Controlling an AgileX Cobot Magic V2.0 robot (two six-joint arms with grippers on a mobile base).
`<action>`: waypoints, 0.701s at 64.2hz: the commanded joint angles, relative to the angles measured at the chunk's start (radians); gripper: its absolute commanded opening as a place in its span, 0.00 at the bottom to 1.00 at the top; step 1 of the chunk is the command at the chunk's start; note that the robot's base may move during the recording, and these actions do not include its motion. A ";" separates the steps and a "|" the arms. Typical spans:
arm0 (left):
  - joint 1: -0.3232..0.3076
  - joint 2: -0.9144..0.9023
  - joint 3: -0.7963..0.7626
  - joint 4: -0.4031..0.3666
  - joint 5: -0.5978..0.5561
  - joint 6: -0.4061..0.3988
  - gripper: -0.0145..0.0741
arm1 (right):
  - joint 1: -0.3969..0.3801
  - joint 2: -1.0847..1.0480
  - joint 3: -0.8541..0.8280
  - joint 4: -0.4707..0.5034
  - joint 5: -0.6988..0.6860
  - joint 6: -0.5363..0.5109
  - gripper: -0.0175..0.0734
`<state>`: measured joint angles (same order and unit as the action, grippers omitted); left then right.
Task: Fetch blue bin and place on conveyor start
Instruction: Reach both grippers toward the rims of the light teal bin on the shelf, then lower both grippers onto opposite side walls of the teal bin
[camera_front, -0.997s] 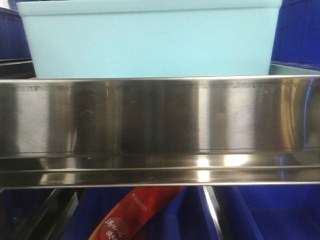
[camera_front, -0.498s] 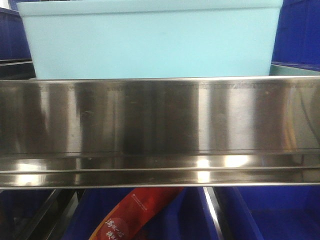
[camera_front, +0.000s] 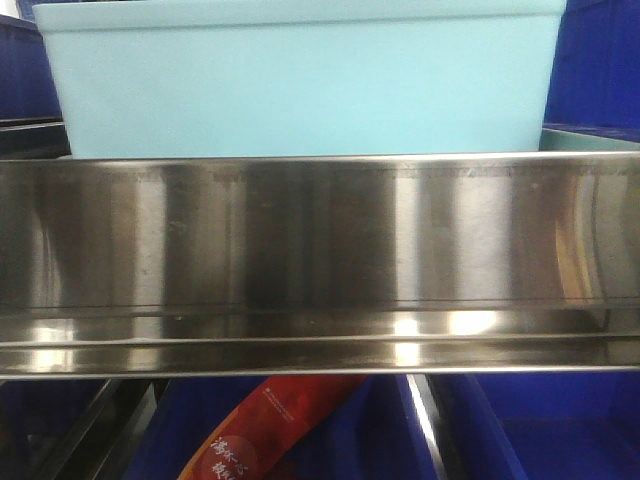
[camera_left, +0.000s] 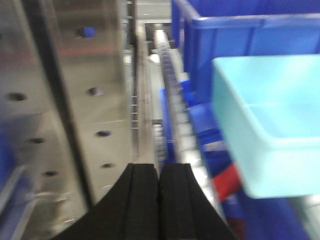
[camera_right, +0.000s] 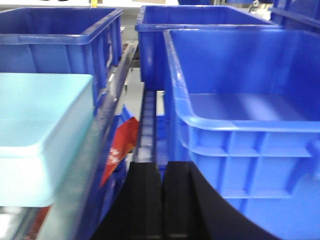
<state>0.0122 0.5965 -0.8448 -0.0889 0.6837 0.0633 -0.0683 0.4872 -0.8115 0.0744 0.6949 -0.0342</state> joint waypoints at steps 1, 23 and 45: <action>0.005 0.038 -0.049 -0.090 0.010 0.043 0.04 | 0.000 0.051 -0.048 0.075 0.026 -0.055 0.01; -0.076 0.274 -0.258 -0.222 0.110 0.190 0.04 | 0.037 0.297 -0.234 0.219 0.050 -0.151 0.01; -0.369 0.528 -0.501 0.065 0.104 -0.156 0.04 | 0.287 0.543 -0.459 0.175 0.048 -0.035 0.04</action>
<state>-0.3046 1.0784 -1.2913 -0.1511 0.8021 0.0717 0.1875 0.9876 -1.2297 0.2862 0.7603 -0.1395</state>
